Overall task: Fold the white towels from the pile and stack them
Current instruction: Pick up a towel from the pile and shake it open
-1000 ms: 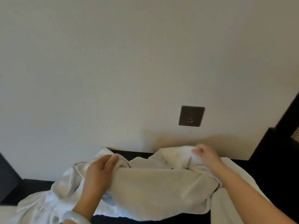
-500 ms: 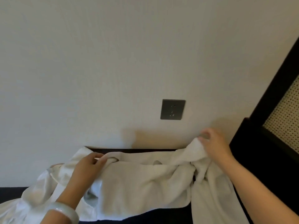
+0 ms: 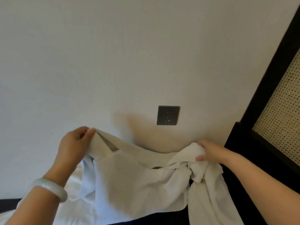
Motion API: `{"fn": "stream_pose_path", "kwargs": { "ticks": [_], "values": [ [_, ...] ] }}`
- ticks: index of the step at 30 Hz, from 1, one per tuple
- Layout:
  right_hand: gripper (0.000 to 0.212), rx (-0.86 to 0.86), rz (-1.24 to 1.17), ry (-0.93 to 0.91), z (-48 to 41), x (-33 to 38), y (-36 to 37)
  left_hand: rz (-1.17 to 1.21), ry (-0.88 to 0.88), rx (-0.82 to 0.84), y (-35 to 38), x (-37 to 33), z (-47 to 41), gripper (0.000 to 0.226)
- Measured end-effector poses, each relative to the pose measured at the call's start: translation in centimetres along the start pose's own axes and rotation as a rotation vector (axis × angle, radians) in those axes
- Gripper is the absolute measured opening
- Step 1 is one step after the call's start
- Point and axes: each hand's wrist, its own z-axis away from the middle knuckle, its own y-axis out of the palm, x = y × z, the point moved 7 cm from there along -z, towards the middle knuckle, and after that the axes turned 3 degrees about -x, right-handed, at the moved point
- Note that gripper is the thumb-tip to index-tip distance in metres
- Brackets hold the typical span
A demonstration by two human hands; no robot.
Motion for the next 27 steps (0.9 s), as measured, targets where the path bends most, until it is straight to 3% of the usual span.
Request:
{"fn": "stream_pose_path", "kwargs": {
  "ticks": [1,4,6,8,13,17,19,21,23,25,27],
  "values": [
    [0.066,0.032,0.044,0.021,0.3,-0.4,0.8,0.012,0.025,-0.029,-0.7,-1.2,-0.8,0.028],
    [0.009,-0.116,-0.095,-0.001,0.5,-0.9,1.7,0.057,0.076,-0.056,-2.4,-3.6,-2.5,0.030],
    [0.022,-0.237,-0.362,0.033,0.6,-0.5,-0.5,0.060,0.095,-0.044,-3.3,-4.9,-3.2,0.030],
    [0.021,-0.345,-0.626,0.002,1.3,1.0,-4.5,0.064,0.120,-0.040,-4.2,-6.6,-3.9,0.030],
    [0.029,-0.660,-0.729,-0.263,6.8,7.0,-19.5,0.166,0.223,-0.140,-7.5,-13.3,-5.7,0.029],
    [0.031,-0.622,-0.956,-0.488,11.8,12.7,-26.1,0.207,0.334,-0.192,-8.3,-19.9,-5.3,0.026],
    [0.029,-0.526,-0.955,-0.570,12.6,16.0,-25.5,0.299,0.307,0.023,-5.0,-22.4,-3.4,0.017],
    [0.028,-0.396,-0.931,-0.599,12.4,18.5,-22.4,0.404,0.265,0.386,0.0,-23.8,0.0,0.044],
    [0.028,-0.253,-0.964,-0.542,11.3,19.2,-17.9,0.447,0.234,0.673,4.7,-23.5,3.7,0.048],
    [0.023,-0.231,-0.888,-0.419,9.9,18.1,-13.3,0.359,0.154,0.756,8.3,-20.5,6.0,0.027],
    [0.018,-0.363,-0.623,-0.284,9.2,15.6,-9.3,0.282,0.028,0.737,10.8,-16.3,7.5,0.020]
  ]
}}
